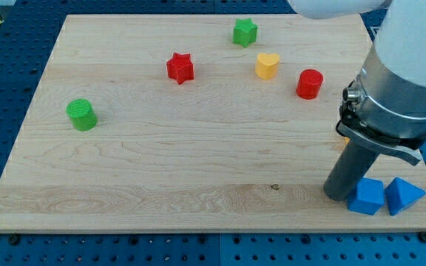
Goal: Point your arm towards yellow hexagon
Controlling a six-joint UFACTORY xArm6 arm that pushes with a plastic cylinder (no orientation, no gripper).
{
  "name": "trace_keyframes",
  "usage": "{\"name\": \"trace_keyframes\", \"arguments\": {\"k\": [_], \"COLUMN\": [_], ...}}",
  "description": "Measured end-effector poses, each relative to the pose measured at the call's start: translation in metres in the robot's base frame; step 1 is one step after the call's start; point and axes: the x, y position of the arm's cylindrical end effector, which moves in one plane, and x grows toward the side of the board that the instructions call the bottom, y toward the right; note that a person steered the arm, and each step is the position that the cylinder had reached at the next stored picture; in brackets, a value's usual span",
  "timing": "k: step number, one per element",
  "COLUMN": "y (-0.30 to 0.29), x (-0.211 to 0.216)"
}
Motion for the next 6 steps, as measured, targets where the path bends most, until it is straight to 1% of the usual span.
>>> {"name": "trace_keyframes", "arguments": {"k": [2, 3, 4, 5, 6], "y": [0.009, 0.009, 0.003, -0.012, -0.011], "x": [0.0, -0.017, -0.056, -0.106, -0.145]}}
